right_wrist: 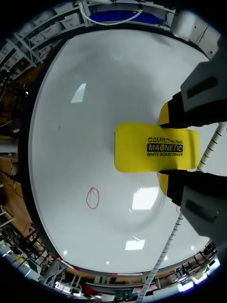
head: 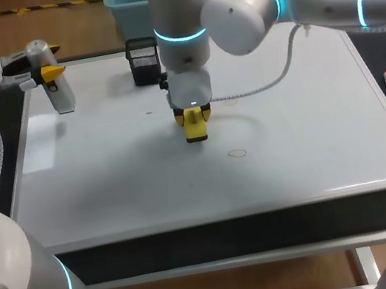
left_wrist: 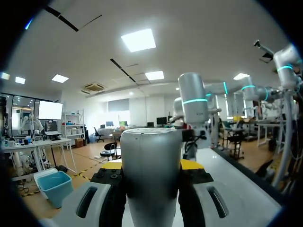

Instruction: Pick up the inspection probe, press it on each red-marked spot on the whiteboard one by one, put down the probe, pick up the eraser, and wipe off all the red marks.

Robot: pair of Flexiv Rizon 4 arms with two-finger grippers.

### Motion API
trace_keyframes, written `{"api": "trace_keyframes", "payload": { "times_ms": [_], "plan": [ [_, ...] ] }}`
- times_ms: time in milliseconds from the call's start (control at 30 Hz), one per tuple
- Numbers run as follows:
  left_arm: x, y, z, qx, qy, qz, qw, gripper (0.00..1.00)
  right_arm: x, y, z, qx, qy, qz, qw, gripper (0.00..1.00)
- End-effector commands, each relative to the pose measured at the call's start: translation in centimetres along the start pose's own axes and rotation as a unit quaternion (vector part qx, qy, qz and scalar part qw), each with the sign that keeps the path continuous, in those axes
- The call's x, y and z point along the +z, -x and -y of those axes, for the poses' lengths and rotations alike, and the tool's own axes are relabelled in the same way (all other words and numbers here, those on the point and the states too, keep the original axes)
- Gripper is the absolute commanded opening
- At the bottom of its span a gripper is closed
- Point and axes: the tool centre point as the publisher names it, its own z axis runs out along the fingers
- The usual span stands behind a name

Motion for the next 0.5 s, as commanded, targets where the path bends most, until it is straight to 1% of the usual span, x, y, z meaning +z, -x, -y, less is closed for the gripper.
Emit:
{"api": "trace_keyframes", "payload": {
  "times_ms": [33, 300, 500],
  "plan": [
    [0.0, 0.1, 0.0, 0.0, -0.001, -0.001, 1.0, 0.0, 0.4, 0.8, 0.2, -0.003, 0.003, -0.006, 1.0, 0.0],
    [0.0, 0.1, 0.0, 0.0, -0.001, -0.001, 1.0, 0.0, 1.0, 1.5, -0.2, -0.009, 0.001, -0.007, 1.0, 0.0],
    [0.0, 0.1, 0.0, 0.0, -0.001, -0.001, 1.0, 0.0, 1.5, 1.4, -0.4, -0.01, 0.001, -0.007, 1.0, 0.0]
  ]
}}
